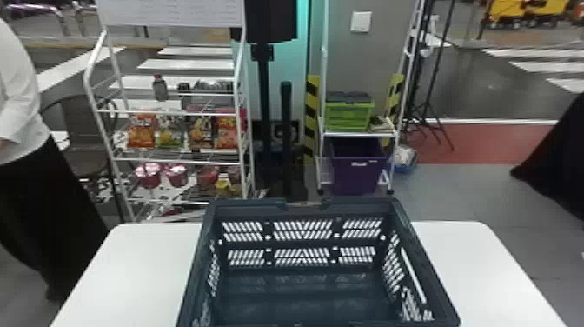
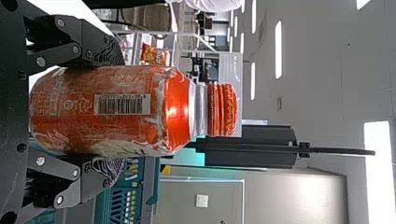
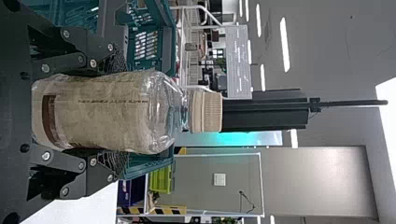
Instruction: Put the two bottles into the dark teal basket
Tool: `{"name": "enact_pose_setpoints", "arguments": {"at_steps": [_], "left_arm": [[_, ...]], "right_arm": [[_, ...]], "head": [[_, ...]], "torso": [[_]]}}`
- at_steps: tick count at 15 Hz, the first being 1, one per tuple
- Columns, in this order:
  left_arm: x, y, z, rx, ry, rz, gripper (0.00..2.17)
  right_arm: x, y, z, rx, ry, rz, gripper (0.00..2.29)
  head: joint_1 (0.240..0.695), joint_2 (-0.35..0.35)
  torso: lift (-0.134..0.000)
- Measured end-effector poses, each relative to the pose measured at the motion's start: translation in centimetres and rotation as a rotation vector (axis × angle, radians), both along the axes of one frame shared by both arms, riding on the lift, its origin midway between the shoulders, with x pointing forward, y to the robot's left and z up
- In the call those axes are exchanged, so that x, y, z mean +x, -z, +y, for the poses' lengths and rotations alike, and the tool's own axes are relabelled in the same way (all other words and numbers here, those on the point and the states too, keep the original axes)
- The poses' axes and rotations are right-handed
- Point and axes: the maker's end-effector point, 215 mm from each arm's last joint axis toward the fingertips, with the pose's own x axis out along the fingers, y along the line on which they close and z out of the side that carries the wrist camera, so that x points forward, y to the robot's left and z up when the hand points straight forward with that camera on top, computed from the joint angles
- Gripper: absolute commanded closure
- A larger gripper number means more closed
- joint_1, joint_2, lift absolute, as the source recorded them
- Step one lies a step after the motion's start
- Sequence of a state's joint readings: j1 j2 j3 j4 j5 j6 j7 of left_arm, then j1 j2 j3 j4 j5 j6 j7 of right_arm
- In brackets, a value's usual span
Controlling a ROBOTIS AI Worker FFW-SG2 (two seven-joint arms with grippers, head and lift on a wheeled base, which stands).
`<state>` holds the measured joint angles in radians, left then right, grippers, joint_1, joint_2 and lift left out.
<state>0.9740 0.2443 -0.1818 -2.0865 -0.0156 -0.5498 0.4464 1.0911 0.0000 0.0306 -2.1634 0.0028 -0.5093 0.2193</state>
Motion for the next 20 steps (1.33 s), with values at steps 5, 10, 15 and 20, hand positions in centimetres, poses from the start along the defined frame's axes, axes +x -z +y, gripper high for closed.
{"name": "enact_pose_setpoints", "arguments": {"at_steps": [5,10,15,20], "left_arm": [[0.1,-0.3,-0.1,-0.005,0.007,-0.006,2.15],[0.2,-0.5,-0.2,-0.007,0.007,-0.008,2.15],[0.1,-0.4,-0.3,-0.008,0.008,-0.007,2.15],[0.0,-0.4,-0.5,-0.007,0.01,-0.005,2.15]], "right_arm": [[0.0,-0.4,0.0,0.0,0.0,-0.011,1.95],[0.1,-0.7,0.0,0.0,0.0,-0.017,1.95],[2.2,-2.0,-0.1,-0.002,0.0,-0.013,1.95],[6.1,-4.3,1.2,-0.025,-0.025,0.019,1.95]], "head": [[0.499,0.0],[0.499,0.0],[0.499,0.0],[0.499,0.0]], "torso": [[0.0],[0.0],[0.0],[0.0]]}}
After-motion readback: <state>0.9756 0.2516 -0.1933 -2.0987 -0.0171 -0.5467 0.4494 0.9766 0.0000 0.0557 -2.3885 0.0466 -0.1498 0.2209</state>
